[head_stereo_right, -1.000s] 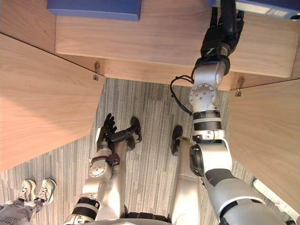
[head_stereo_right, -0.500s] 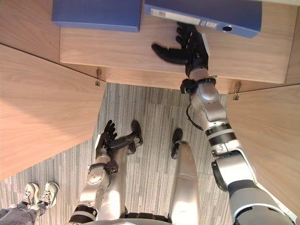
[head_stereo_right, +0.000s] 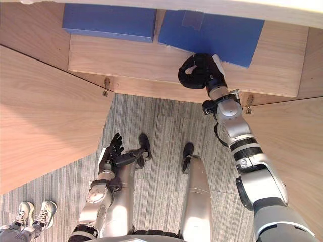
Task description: Walk over to the cabinet, pick up the folder, carry it to the office cabinet, place the folder inside the office cabinet, then close the office cabinet door
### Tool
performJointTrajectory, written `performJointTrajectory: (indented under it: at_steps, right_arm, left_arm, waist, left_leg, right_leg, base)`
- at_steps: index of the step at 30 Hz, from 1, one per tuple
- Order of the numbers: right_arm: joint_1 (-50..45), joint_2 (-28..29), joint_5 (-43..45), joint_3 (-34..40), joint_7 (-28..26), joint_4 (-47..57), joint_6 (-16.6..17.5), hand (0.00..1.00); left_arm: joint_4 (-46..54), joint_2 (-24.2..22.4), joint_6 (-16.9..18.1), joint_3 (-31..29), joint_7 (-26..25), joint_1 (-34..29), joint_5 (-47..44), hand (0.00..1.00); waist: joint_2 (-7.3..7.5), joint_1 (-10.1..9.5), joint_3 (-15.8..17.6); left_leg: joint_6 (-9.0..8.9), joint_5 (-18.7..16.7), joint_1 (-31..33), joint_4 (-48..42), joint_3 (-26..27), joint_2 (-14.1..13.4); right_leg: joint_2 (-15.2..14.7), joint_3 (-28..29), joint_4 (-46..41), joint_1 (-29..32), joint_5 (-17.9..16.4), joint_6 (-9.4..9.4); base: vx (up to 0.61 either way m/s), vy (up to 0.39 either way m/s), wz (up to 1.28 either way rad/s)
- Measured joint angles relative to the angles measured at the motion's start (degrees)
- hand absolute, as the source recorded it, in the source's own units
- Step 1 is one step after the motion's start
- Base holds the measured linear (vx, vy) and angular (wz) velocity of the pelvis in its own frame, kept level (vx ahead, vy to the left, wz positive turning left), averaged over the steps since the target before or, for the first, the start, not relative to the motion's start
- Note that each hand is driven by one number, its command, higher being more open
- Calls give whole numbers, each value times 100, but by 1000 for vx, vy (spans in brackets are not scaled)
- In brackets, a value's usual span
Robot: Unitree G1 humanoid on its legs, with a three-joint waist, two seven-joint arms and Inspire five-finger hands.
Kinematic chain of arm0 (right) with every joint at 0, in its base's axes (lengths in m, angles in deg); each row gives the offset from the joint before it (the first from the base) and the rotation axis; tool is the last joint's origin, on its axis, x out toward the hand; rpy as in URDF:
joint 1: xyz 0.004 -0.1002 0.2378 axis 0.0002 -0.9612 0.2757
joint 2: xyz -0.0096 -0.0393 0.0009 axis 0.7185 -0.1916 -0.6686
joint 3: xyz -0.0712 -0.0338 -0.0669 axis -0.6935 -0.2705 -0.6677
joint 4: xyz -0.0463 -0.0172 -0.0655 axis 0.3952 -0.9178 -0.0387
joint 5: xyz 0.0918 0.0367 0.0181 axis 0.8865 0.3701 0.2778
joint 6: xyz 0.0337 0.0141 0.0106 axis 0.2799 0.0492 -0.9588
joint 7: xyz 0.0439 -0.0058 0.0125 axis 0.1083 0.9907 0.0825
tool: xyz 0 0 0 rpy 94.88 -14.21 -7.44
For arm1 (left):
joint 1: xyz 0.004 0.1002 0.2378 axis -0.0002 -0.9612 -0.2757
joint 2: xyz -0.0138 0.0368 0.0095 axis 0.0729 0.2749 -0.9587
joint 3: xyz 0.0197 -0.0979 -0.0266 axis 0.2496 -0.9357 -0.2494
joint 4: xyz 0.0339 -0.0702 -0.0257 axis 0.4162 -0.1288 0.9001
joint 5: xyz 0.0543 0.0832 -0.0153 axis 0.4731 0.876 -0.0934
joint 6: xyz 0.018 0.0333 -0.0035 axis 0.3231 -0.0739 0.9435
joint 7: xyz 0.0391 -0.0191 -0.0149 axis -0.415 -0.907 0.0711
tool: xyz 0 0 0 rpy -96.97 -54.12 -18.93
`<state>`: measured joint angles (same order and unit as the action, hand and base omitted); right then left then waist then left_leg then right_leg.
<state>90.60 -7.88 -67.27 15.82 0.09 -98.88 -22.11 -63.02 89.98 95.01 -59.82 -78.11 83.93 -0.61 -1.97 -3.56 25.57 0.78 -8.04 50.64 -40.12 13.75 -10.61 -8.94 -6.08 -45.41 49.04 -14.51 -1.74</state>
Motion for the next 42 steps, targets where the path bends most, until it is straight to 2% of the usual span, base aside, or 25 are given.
performJointTrajectory:
  at_steps: [5, 7, 10, 20, 23, 25, 26, 27, 29, 32, 33, 35, 36, 38, 42]
  right_arm:
    - [76, 603, -557, 403, 687, 26, -81, 0]
    - [346, 747, -1090, 477, 1131, 18, -235, 0]
    - [669, 829, -1456, 713, 1496, -99, -394, 0]
    - [726, 843, -1689, 988, 1760, -19, -698, 0]
    - [-76, 868, -1625, 1282, 1899, 1161, -659, 0]
    - [-940, 1029, -1469, 1371, 1910, 1936, -472, 0]
    - [-1880, 1370, -1336, 1411, 1880, 2465, -230, 0]
    - [-2025, 1429, -1320, 1408, 1869, 2537, -197, 0]
    - [-2890, 1813, -1137, 1392, 1723, 2807, -8, 0]
    - [-4180, 2254, -1133, 1389, 1442, 2846, 16, 0]
    - [-4620, 2362, -1140, 1394, 1350, 2744, 16, 100]
    - [-5086, 2501, -1154, 1424, 1219, 2274, 38, 100]
    - [-5242, 2506, -1165, 1521, 1130, 1555, 48, 100]
    - [-5346, 2498, -1201, 1757, 1048, 677, 14, 100]
    - [-5385, 2498, -1191, 2229, 945, -351, -41, 100]
  left_arm:
    - [14, -32, 8, -8, -148, 2, 0, 100]
    - [34, -73, 43, -8, -303, 26, 0, 100]
    - [28, -144, 49, -19, -493, 118, 0, 100]
    - [-230, -369, 52, -127, -818, 395, -11, 100]
    - [-462, -420, -7, -150, -867, 551, -7, 100]
    - [-628, -421, -104, -151, -859, 565, -1, 100]
    - [-780, -417, -147, -150, -848, 540, 15, 100]
    - [-789, -416, -155, -150, -846, 531, 21, 100]
    - [-909, -401, -171, -150, -806, 504, 57, 100]
    - [-1042, -353, -246, -154, -664, 358, 114, 100]
    - [-1224, -295, -264, -156, -603, 325, 195, 100]
    - [-1570, -205, -297, -182, -566, 214, 287, 100]
    - [-1935, -155, -312, -254, -497, 188, 288, 100]
    - [-2249, -74, -325, -277, -437, 187, 291, 100]
    - [-2423, 131, -327, -490, -383, 60, 295, 100]
  waist:
    - [-5, 0, -3]
    - [-11, -11, -19]
    - [-12, -49, -19]
    - [-14, -22, -19]
    - [-16, -15, -18]
    - [-15, 36, -18]
    - [-13, 102, -19]
    - [-11, 112, -20]
    - [-7, 149, -23]
    - [2, 272, -151]
    - [40, 305, -240]
    - [107, 447, -524]
    - [125, 612, -760]
    - [137, 674, -949]
    - [130, 774, -1191]
  left_leg:
    - [3, 2, 44, 7, 28, -25]
    - [22, 15, 171, -1, 37, -29]
    - [54, 38, 291, -7, 45, -24]
    - [117, 101, 318, 49, 40, 18]
    - [140, 127, 146, 184, 81, 2]
    - [141, 126, -209, 318, 127, 3]
    - [123, 113, -704, 540, 195, 6]
    - [120, 111, -783, 582, 212, 7]
    - [90, 96, -1283, 832, 341, -1]
    - [45, 80, -1942, 1195, 528, -27]
    - [24, 94, -2232, 1395, 650, -36]
    - [-47, 152, -2595, 1699, 745, 14]
    - [-60, 219, -2894, 2003, 751, 98]
    - [-74, 303, -3284, 2365, 816, 185]
    - [-85, 409, -3925, 2910, 1063, 320]
  right_leg:
    - [19, 3, 23, 53, 11, -2]
    - [25, 20, 17, 187, 40, -3]
    - [23, 31, 14, 310, 70, -11]
    - [4, 19, 130, 303, 182, -42]
    - [55, 23, 389, 89, 296, -77]
    - [74, 23, 616, -301, 330, -113]
    - [108, 31, 907, -800, 378, -131]
    - [114, 36, 963, -873, 387, -132]
    - [176, 111, 1272, -1326, 466, -133]
    - [284, 206, 1793, -1947, 597, -154]
    - [336, 292, 2056, -2190, 687, -164]
    - [388, 393, 2473, -2525, 831, -188]
    - [408, 413, 2844, -2867, 953, -221]
    - [423, 471, 3319, -3267, 1124, -262]
    - [438, 681, 3907, -3826, 1352, -314]
  base:
    - [1, -39, -2]
    - [-10, -42, -3]
    - [-4, -10, -1]
    - [-9, -12, 0]
    - [11, -6, -9]
    - [76, 1, -8]
    - [74, -1, -9]
    - [67, -2, -16]
    - [58, 5, -27]
    - [113, 8, -34]
    - [143, 3, -43]
    - [195, 7, -37]
    - [172, 11, -14]
    - [173, 17, -17]
    - [127, 10, -31]
